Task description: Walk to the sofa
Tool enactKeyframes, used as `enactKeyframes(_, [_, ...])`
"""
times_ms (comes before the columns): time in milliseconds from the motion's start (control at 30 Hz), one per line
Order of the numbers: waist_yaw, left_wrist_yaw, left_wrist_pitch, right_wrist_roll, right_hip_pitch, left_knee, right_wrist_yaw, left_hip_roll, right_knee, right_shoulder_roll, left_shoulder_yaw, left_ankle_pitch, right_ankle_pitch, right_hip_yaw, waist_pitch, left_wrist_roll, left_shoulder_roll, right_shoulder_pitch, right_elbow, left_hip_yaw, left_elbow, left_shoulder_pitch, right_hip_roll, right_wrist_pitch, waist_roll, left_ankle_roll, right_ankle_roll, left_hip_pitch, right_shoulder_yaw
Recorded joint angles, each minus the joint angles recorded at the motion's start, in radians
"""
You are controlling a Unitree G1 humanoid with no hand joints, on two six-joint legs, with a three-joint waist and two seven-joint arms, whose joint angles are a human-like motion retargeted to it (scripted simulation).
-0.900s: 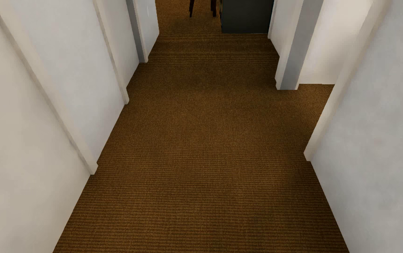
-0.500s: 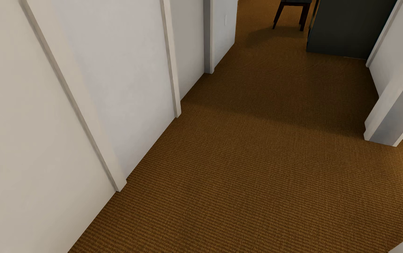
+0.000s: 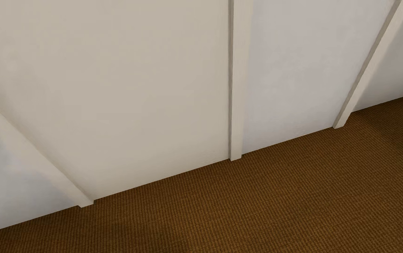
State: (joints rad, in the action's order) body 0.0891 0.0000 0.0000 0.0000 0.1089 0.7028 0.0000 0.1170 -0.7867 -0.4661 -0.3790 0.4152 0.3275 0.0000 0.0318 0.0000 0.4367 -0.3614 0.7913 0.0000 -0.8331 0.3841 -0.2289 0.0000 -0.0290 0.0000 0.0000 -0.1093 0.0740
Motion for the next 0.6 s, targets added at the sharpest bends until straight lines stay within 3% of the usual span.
enactKeyframes(167, [-0.045,0.000,0.000,0.000,-0.010,-0.054,0.000,-0.018,0.003,0.005,0.026,-0.156,-0.011,0.000,0.016,0.000,-0.010,-0.005,-0.043,0.000,0.041,-0.016,-0.031,0.000,-0.004,0.000,0.000,-0.061,0.047])
enactKeyframes(300, [-0.084,0.000,0.000,0.000,-0.024,-0.050,0.000,-0.044,0.040,0.017,0.009,-0.178,-0.007,0.000,0.042,0.000,-0.029,0.030,-0.069,0.000,0.022,-0.025,-0.040,0.000,-0.007,0.000,0.000,-0.161,0.109])
enactKeyframes(533, [-0.115,0.000,0.000,0.000,-0.021,-0.055,0.000,-0.033,0.030,0.006,-0.117,-0.353,0.024,0.000,0.073,0.000,-0.068,0.102,-0.271,0.000,-0.015,0.045,-0.068,0.000,-0.008,0.000,0.000,-0.258,0.194])
enactKeyframes(600, [-0.129,0.000,0.000,0.000,-0.073,-0.003,0.000,-0.006,0.055,0.022,-0.134,-0.309,0.015,0.000,0.071,0.000,-0.081,0.083,-0.314,0.000,-0.026,0.057,-0.064,0.000,-0.016,0.000,0.000,-0.307,0.194])
